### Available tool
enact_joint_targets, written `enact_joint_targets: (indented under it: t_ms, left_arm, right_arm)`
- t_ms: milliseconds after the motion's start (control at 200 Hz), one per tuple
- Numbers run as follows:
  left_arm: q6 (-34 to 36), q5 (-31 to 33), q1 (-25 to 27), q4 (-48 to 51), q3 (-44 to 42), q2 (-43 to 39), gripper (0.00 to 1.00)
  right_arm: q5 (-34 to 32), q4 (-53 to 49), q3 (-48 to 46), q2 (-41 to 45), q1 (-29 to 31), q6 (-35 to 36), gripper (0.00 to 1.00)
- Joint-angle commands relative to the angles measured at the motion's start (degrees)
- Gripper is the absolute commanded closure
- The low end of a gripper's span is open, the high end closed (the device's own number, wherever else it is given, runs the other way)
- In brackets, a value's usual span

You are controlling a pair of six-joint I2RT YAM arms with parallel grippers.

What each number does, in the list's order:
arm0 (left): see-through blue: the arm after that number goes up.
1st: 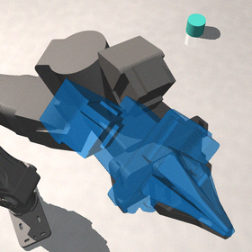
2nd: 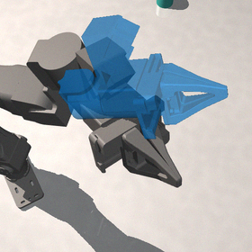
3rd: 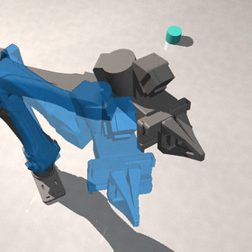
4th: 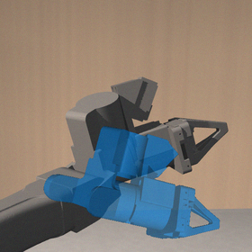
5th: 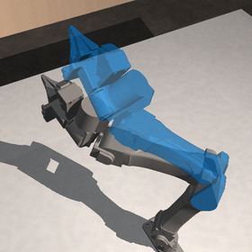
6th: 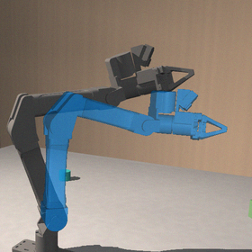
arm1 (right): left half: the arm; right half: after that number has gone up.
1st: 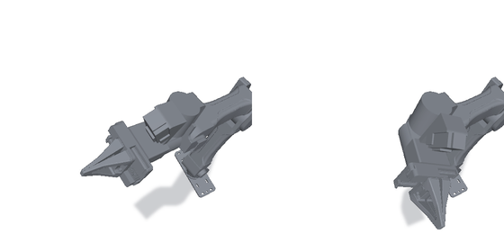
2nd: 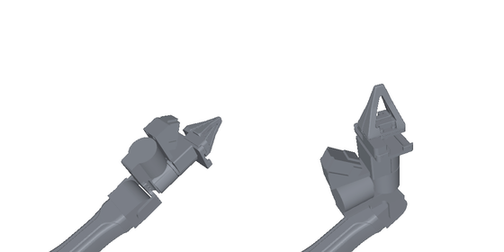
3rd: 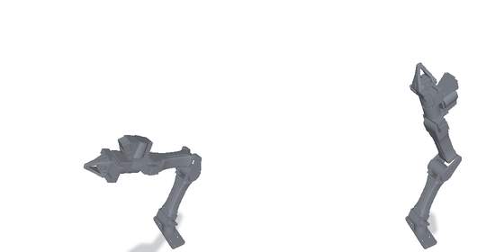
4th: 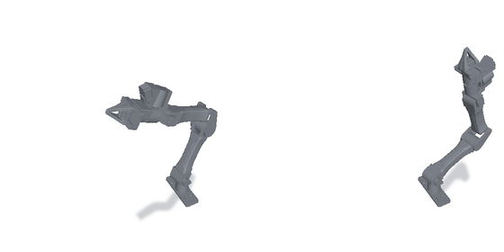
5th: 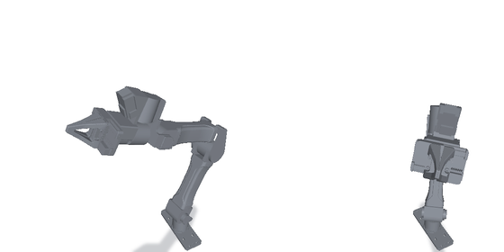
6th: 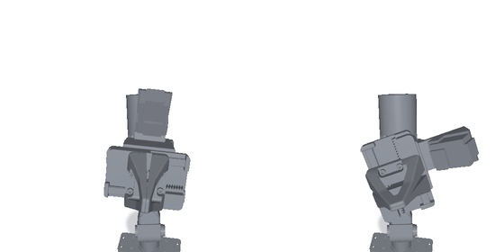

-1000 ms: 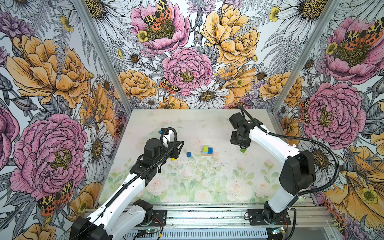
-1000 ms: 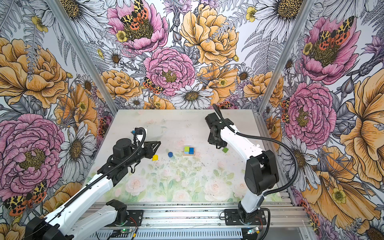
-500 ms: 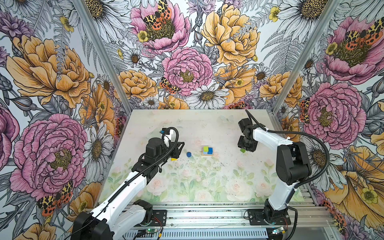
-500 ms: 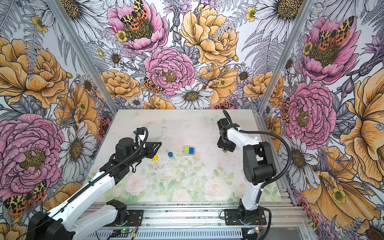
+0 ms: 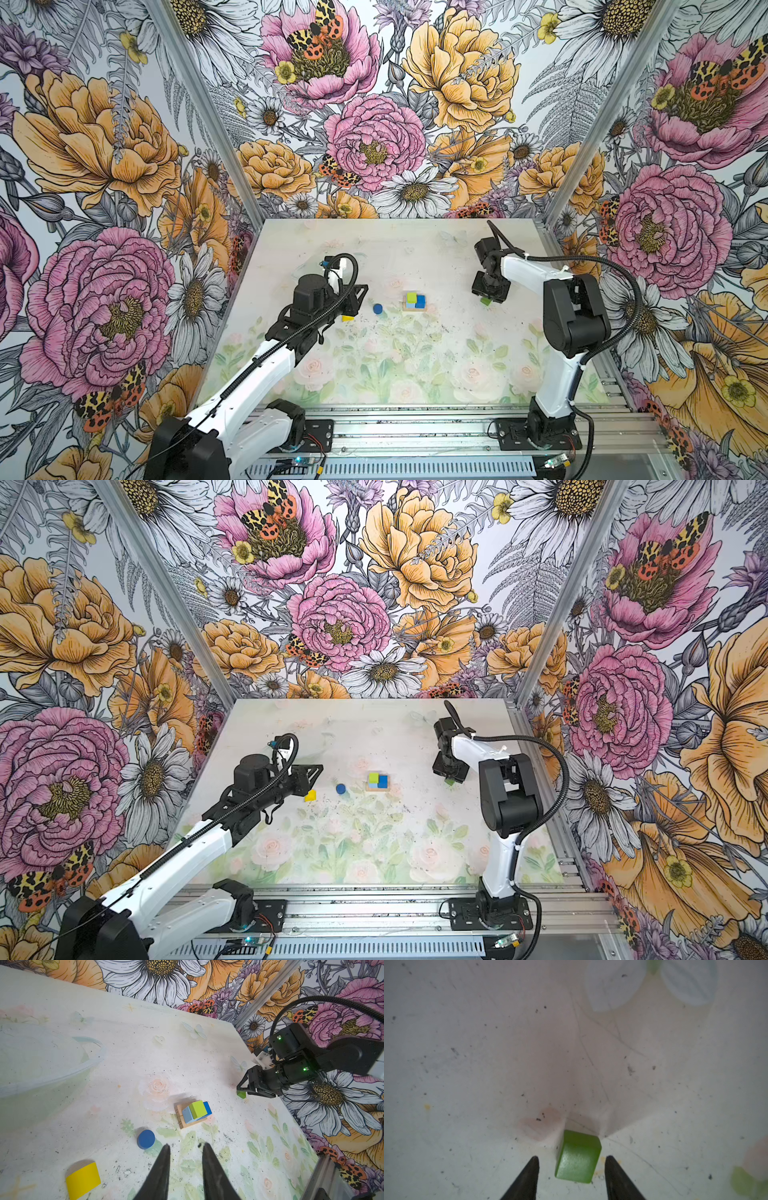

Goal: Build the wood block tower
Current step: 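Lower and close the right gripper on the darker green cube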

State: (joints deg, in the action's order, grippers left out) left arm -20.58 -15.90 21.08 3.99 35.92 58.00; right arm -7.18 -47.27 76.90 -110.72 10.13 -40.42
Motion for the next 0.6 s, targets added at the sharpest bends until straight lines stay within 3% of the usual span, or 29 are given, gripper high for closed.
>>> enact_joint_targets:
  t_ms: [0, 200, 595]
  left_arm:
    - [0.4, -0.8, -0.7, -1.2, 0.9, 0.2, 0.72]
    - [0.3, -0.9, -0.7, -1.2, 1.1, 0.3, 0.72]
    - [0.3, -1.0, -0.8, -1.3, 1.1, 0.5, 0.72]
  right_arm:
    - [0.2, 0.6, 1.4, -1.4, -0.8, 0.5, 0.47]
    - [0.5, 0.7, 1.4, -2.0, -1.1, 0.5, 0.53]
    - [2.1, 1.0, 0.7, -2.0, -0.9, 1.3, 0.74]
